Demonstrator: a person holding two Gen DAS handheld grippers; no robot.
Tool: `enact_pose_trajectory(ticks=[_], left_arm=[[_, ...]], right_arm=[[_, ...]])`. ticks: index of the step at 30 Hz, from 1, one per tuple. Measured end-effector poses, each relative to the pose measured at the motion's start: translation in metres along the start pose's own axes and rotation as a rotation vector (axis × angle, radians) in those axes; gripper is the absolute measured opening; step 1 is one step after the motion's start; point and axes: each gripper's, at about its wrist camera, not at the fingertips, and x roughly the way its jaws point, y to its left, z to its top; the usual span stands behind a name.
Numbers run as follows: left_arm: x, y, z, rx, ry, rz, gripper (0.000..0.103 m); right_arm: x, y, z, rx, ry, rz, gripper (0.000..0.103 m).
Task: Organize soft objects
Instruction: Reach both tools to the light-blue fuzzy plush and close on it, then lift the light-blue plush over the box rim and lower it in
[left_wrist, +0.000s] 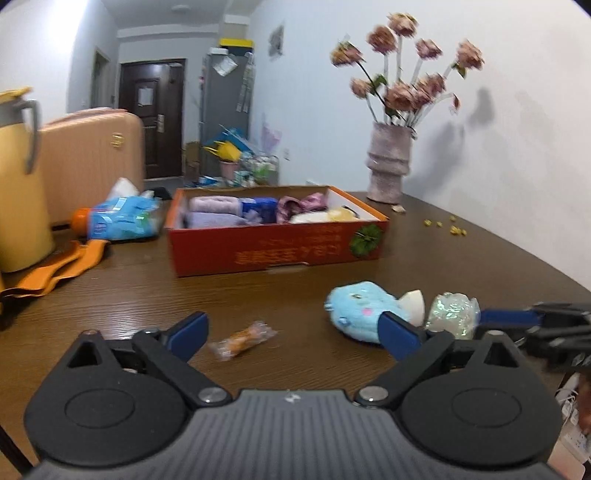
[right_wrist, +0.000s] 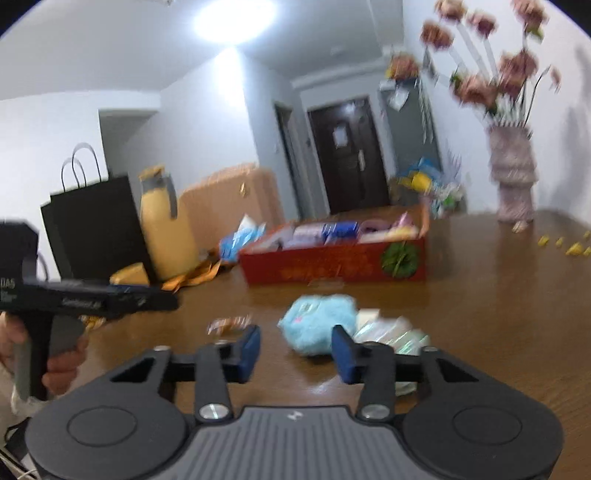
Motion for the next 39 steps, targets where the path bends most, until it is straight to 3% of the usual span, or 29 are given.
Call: enact_pose_trajectory(ticks=[4, 10, 13, 16, 19, 21, 26, 28, 34, 39], left_arm=[[0.04, -0.013, 0.005, 0.02, 0.059, -0.032, 0.078], [0.08, -0.012, 0.015, -0.016, 0.116, -0.061, 0.072], [0.097, -0.008, 0.02, -0.055, 0.148, -0.093, 0.071], [0.112, -0.009, 0.022, -0.066, 0.175, -0.104, 0.07], [0.123, -0.009, 0.022, -0.08, 0.192, -0.122, 0.065], [0.126, -0.006, 0.022, -0.11, 0.202, -0.146, 0.062], [0.124, 0.002, 0.02, -0.161, 0.196, -0.188, 0.043], [0.122, 0.004, 0.018, -0.183, 0.202, -0.208, 0.037], [0.106, 0.003, 0.004, -0.206, 0.218, -0.232, 0.035], [0.088, 0.007, -0.002, -0.239, 0.236, -0.239, 0.034]], right_arm=[[0.034, -0.013, 0.004, 0.064, 0.047, -0.006, 0.031], [0.072, -0.036, 0.015, 0.163, 0.097, 0.013, 0.03], [0.086, -0.043, 0.018, 0.153, 0.121, -0.054, 0.03], [0.088, -0.057, 0.021, 0.192, 0.091, -0.109, 0.031], [0.087, -0.066, 0.026, 0.219, 0.063, -0.145, 0.038], [0.088, -0.066, 0.028, 0.218, 0.063, -0.138, 0.039], [0.092, -0.049, 0.025, 0.208, 0.096, -0.045, 0.039], [0.098, -0.046, 0.022, 0.214, 0.12, -0.051, 0.039], [0.106, -0.046, 0.012, 0.317, 0.157, 0.018, 0.038], [0.094, -0.035, 0.007, 0.321, 0.159, 0.033, 0.034]])
